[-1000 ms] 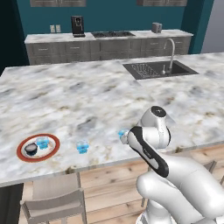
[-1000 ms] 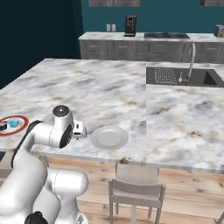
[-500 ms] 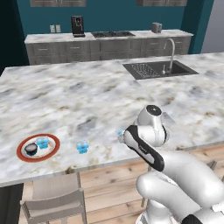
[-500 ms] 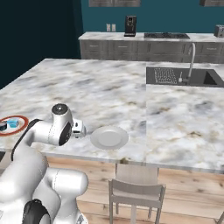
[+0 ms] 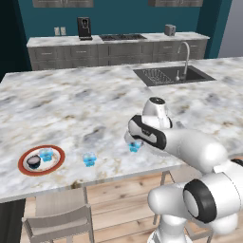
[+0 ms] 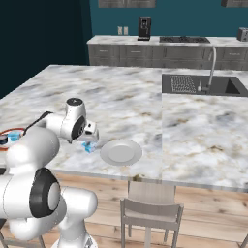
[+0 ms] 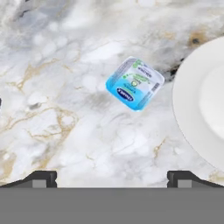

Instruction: Place two yogurt containers on each plate.

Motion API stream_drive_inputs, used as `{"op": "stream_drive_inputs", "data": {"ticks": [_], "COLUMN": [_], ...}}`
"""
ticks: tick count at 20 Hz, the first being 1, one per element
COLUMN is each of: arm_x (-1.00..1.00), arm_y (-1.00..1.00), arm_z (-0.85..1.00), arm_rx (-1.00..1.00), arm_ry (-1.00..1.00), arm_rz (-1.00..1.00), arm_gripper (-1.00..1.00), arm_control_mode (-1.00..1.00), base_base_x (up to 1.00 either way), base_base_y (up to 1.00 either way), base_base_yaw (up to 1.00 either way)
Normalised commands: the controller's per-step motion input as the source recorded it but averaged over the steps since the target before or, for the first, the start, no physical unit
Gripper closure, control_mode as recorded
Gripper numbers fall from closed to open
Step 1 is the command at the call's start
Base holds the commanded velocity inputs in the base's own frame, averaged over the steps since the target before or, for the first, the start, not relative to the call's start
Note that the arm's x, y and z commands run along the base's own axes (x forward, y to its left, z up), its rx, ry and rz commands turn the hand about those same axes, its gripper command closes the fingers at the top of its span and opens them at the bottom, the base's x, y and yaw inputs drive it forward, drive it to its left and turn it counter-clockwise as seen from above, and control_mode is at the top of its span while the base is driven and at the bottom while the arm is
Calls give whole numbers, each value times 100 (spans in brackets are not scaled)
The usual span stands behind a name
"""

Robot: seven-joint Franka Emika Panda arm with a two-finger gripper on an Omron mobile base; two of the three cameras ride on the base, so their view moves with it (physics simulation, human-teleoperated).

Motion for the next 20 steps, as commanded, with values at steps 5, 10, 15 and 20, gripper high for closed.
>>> {"op": "stream_drive_inputs", "data": {"ticks": [5, 10, 15, 20], "arm_x": [17, 21, 18, 19], "arm_y": [0, 1, 0, 0], "arm_z": [-1, -13, -20, -22], "arm_rx": [-7, -2, 0, 4], "arm_ry": [0, 1, 8, 7], "arm_rz": [-26, -46, -46, -34], "arm_gripper": [-100, -100, -100, -100], "arm_control_mode": [-100, -100, -100, -100], "base_base_x": [0, 0, 0, 0], "base_base_y": [0, 0, 0, 0], "base_base_yaw": [0, 0, 0, 0]}}
